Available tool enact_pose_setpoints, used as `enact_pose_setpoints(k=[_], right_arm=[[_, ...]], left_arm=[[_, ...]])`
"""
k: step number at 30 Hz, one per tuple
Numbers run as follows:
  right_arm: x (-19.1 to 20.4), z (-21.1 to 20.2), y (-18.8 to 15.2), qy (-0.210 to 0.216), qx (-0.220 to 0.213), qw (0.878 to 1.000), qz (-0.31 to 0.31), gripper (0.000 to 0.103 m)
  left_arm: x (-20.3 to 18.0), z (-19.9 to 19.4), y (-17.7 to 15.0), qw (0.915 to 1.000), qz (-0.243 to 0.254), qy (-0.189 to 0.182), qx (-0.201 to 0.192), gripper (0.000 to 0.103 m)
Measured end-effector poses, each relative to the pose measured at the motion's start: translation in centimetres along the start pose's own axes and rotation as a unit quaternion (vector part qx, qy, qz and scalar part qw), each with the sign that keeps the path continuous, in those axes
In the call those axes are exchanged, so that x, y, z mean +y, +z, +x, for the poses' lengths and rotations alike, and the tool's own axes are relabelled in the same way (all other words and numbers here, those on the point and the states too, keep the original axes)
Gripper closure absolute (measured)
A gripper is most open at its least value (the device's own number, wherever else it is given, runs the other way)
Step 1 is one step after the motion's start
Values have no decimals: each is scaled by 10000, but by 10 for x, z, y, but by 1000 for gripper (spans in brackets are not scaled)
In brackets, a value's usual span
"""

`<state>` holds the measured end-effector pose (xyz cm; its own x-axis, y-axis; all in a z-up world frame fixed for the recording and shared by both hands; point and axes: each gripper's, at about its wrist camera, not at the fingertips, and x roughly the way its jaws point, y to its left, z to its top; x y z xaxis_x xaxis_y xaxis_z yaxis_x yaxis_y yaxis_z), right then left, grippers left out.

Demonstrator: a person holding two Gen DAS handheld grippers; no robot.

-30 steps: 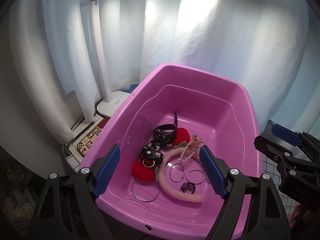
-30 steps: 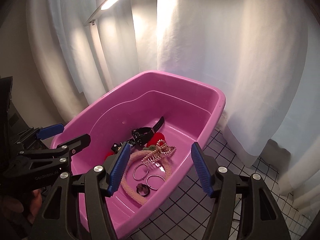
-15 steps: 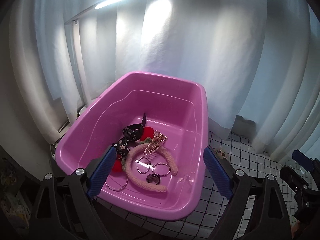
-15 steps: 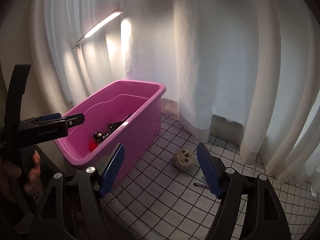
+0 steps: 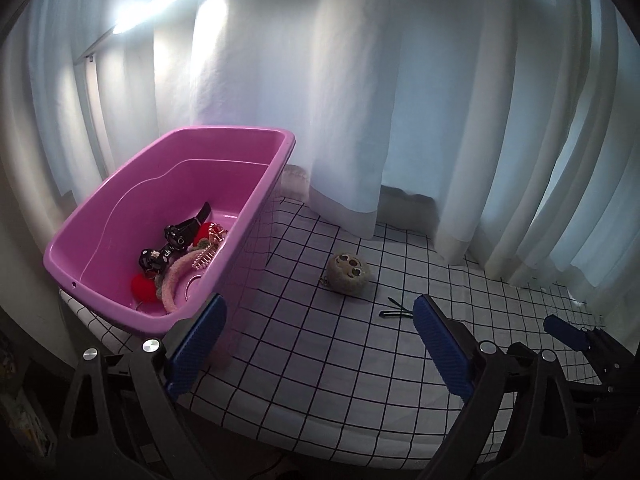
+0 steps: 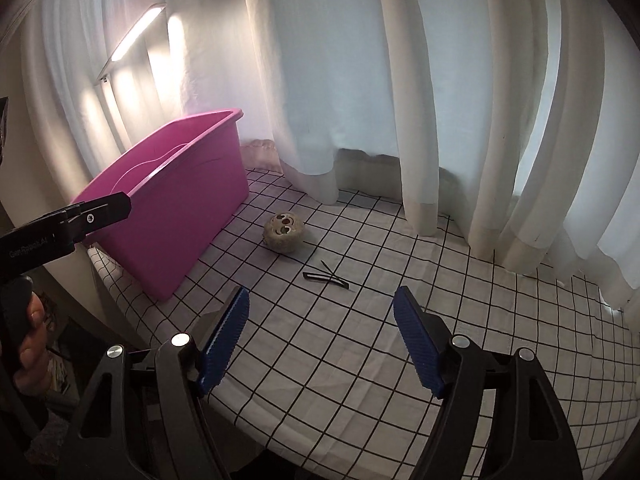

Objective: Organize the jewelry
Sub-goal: 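Move both open tools back over the table toward the plush keychain and pins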

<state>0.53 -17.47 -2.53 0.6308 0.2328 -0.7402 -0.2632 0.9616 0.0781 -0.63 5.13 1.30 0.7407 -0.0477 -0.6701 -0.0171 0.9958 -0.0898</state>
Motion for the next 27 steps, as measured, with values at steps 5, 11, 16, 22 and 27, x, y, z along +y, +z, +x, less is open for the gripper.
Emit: enact_pose_setpoints(k=[5,11,16,22,27], right_arm=[[-14,23,-17,105,164,9998,23,32],[-33,65,-23,257,379,9989,120,32],[-49,105,-20,239,450,9983,266,32],[-58,148,-16,203,438,9986,214,32],[-58,179,-11,215,572,9981,-13,32]], left_arm=[[-19,26,-16,9998,-15,34,202,10],[-29,75,-21,9989,-9,52,464,10],[-30,125,-24,9980,84,123,617,10],[-29,175,-25,9975,226,115,661,10],[-30,205,-24,9973,265,76,683,10]])
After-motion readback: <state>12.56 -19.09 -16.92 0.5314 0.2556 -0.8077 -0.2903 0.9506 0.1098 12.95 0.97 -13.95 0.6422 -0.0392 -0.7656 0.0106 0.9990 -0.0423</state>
